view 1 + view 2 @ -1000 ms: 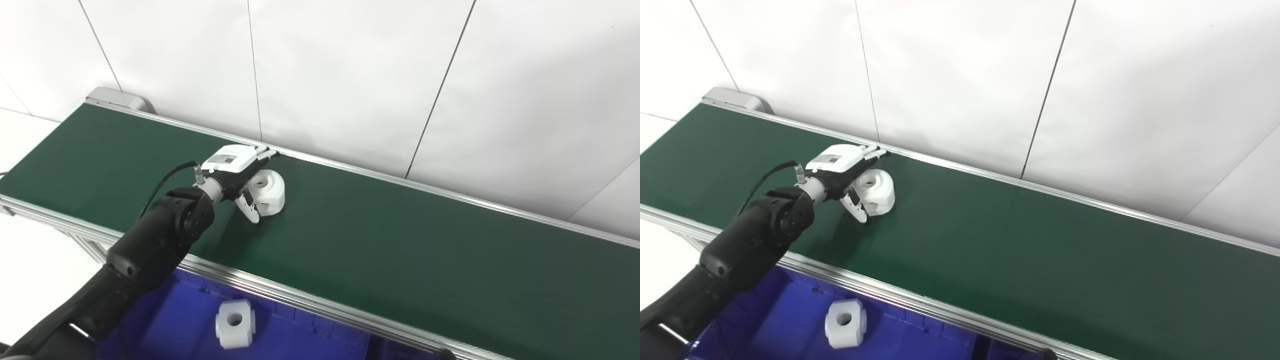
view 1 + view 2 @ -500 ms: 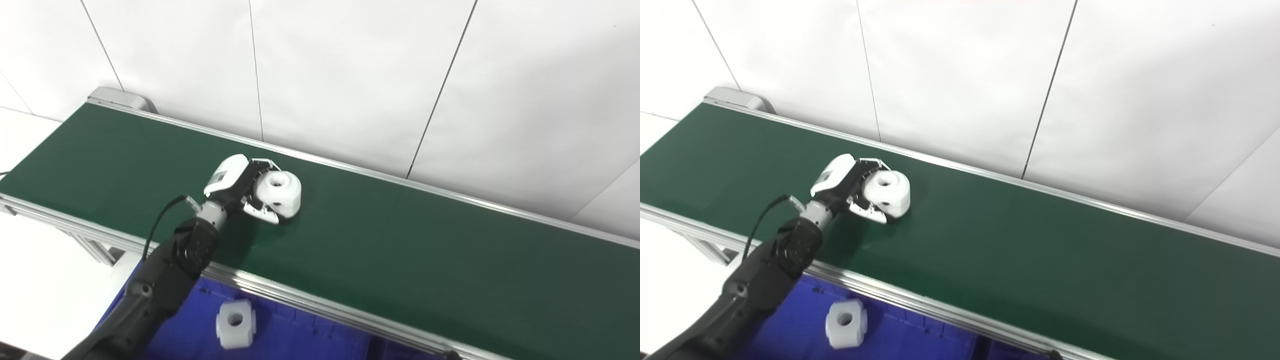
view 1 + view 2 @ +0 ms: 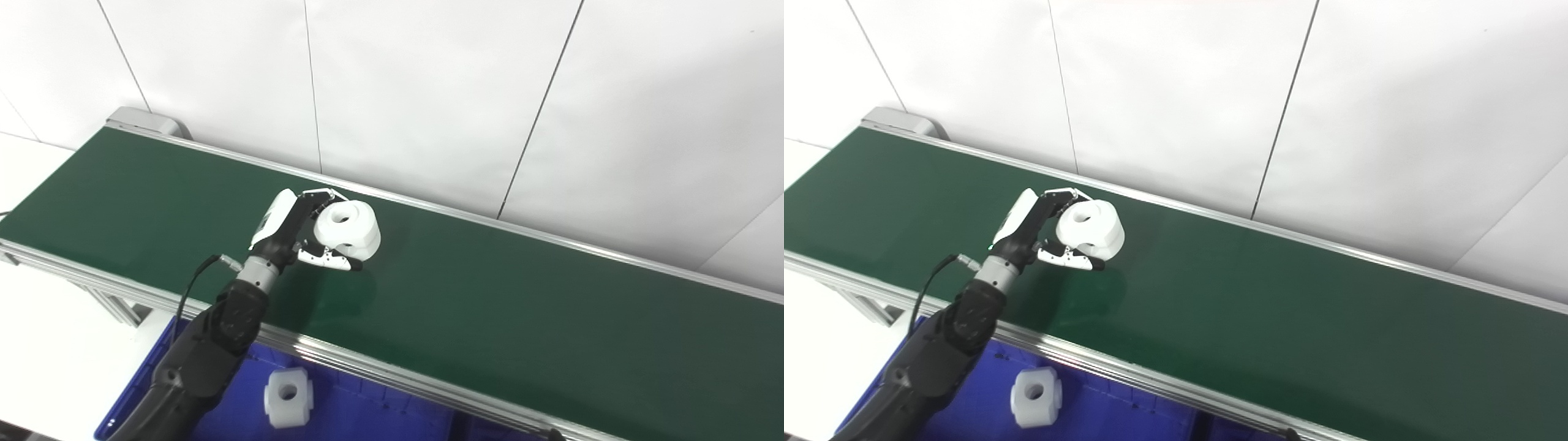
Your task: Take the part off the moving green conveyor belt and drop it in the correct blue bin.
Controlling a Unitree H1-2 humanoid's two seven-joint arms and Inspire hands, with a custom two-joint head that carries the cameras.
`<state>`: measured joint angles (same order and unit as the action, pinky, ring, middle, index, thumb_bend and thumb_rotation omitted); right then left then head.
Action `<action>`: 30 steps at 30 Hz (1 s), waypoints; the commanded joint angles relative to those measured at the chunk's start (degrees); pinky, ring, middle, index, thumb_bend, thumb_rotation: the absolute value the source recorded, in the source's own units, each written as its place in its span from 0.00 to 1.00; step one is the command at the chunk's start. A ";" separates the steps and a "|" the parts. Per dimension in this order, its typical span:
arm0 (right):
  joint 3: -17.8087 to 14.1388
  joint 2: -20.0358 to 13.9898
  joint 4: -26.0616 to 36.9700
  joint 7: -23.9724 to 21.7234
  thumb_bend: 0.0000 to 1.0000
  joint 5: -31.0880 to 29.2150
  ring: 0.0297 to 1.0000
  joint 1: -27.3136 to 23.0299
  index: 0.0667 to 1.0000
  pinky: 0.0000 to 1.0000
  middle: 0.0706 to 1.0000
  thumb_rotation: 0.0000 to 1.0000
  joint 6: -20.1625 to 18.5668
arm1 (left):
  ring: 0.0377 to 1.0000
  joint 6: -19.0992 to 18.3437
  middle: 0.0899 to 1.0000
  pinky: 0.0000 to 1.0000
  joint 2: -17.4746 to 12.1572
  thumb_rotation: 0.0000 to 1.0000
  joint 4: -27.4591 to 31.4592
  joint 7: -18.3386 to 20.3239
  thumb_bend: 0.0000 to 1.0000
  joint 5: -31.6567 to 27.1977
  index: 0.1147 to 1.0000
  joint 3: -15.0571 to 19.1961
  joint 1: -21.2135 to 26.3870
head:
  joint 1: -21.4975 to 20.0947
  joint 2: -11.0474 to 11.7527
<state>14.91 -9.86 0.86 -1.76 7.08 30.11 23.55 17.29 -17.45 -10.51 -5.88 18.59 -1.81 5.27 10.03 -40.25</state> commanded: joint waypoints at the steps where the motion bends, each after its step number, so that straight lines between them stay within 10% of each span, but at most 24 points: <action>1: 0.03 0.59 2.55 -0.12 0.85 0.56 1.00 1.16 1.00 1.00 1.00 0.49 2.89 | 0.41 1.04 0.47 0.44 -1.17 0.00 6.19 0.66 0.50 -1.30 0.44 1.10 -2.21 | -1.72 -1.58; 16: -0.87 1.22 10.71 -1.27 0.87 1.13 0.97 3.09 1.00 0.93 0.99 0.46 -2.05 | 0.43 5.59 0.46 0.49 -1.04 0.00 22.51 7.84 0.50 -6.76 0.43 0.20 -21.68 | -9.77 -12.86; 30: -3.01 1.00 15.16 -2.91 0.92 -0.02 0.96 2.57 0.99 0.92 0.97 0.46 -7.75 | 0.46 9.60 0.46 0.51 -4.68 0.00 20.98 11.13 0.50 1.27 0.41 -7.06 -27.81 | -9.35 -15.36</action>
<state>12.32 -8.56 13.67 -4.43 7.92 32.51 15.77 24.53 -21.13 9.32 5.83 19.49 -8.54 -22.22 0.62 -55.63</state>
